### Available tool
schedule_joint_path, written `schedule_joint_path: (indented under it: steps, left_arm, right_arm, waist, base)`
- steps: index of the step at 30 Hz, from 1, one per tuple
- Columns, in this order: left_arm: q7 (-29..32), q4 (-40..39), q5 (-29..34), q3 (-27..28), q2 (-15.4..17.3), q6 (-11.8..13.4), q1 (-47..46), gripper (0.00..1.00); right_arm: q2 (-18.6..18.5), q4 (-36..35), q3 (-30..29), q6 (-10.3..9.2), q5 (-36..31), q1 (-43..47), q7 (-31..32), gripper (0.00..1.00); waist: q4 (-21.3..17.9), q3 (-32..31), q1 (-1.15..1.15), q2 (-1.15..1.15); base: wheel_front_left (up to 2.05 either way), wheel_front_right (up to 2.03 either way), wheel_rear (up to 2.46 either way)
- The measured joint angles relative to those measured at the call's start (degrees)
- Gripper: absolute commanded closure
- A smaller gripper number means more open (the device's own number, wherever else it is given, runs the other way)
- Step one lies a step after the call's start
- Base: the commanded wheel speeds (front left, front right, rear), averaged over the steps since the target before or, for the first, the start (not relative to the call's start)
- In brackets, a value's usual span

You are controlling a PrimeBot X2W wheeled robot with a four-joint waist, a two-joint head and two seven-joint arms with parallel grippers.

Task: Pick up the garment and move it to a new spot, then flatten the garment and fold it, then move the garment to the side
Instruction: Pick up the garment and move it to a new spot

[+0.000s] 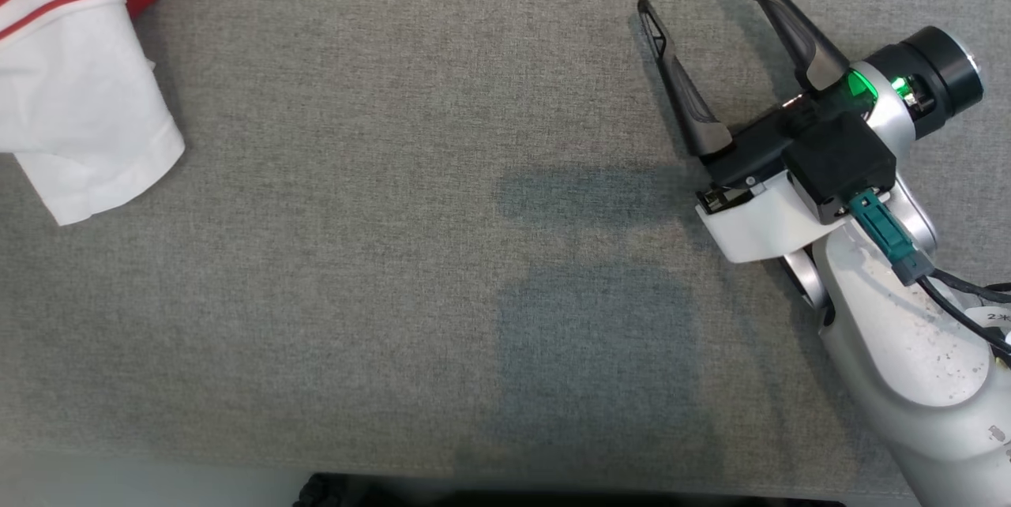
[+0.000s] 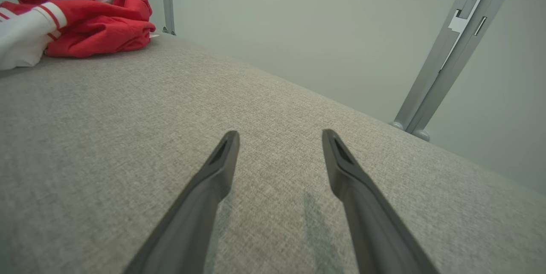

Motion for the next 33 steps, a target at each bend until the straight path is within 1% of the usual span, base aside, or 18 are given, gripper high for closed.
schedule_joint_path:
  steps: [3,4,5,7,11,14,19,23,26,33]
  left_arm:
    - [-0.3,1.3,0.0,0.4,0.0,0.0,-0.8,0.0]
    - [-1.1,1.5,0.0,0.7,0.0,0.0,-1.1,0.39]
    - [-1.7,1.7,0.0,1.1,0.0,0.1,-1.5,0.56]
    - [-2.7,2.0,0.0,1.7,0.0,0.0,-2.4,1.0]
    - [-4.0,3.0,0.0,1.4,-0.2,-1.0,-3.9,1.0]
    - [-4.6,3.4,0.0,1.3,-0.2,-1.9,-4.5,1.0]
    - [-5.4,3.6,-0.2,1.1,-0.1,-4.2,-6.8,1.0]
    - [-5.9,3.5,-0.1,-0.3,0.3,-6.2,-7.9,1.0]
    - [-6.2,3.3,0.3,-1.9,0.5,-8.1,-8.2,1.0]
    - [-6.9,0.4,1.7,-5.9,0.5,-9.9,-10.4,1.0]
  right_arm:
    - [-0.1,-0.6,-0.1,-0.01,-0.3,-1.2,-0.3,0.0]
    - [-0.1,-0.8,-0.1,-0.29,-0.3,-1.6,-0.3,0.0]
    - [-0.2,-0.9,-0.1,-0.41,-0.3,-2.0,-0.5,0.0]
    - [-0.4,-1.0,-0.2,-0.42,-0.3,-2.3,-0.5,0.0]
    - [-0.6,-0.6,-0.4,-0.93,-0.3,-2.3,-0.5,0.0]
    - [-0.6,0.2,-0.4,-0.94,-0.3,-2.3,-0.5,0.0]
    - [-0.5,1.6,-0.3,-1.0,0.2,-2.3,-0.5,0.0]
    - [-0.1,2.9,0.2,-1.01,0.8,-2.3,-0.5,0.0]
    - [0.9,3.5,0.5,-1.52,1.4,-2.3,-0.4,0.0]
    - [2.6,4.1,1.0,-2.48,3.4,-1.7,-0.4,0.0]
  waist:
    - [-0.4,1.6,0.0,0.0]
    - [-0.5,2.0,0.0,0.0]
    - [-0.6,2.4,0.0,0.0]
    - [-0.6,2.9,0.0,0.0]
    - [-0.2,2.7,0.0,0.0]
    - [0.3,2.0,0.0,0.0]
    - [0.7,0.6,0.0,0.0]
    - [1.0,-0.9,0.0,0.0]
    - [1.0,-2.1,0.0,0.0]
    - [0.4,-5.7,0.0,0.0]
  base:
    - [0.0,0.0,0.0]
    - [0.0,0.0,0.0]
    - [0.0,0.0,0.0]
    - [0.0,0.0,0.0]
    - [0.0,0.0,0.0]
    - [0.0,0.0,0.0]
    - [0.0,0.0,0.0]
    - [0.0,0.0,0.0]
    - [0.0,0.0,0.0]
    - [0.0,0.0,0.0]
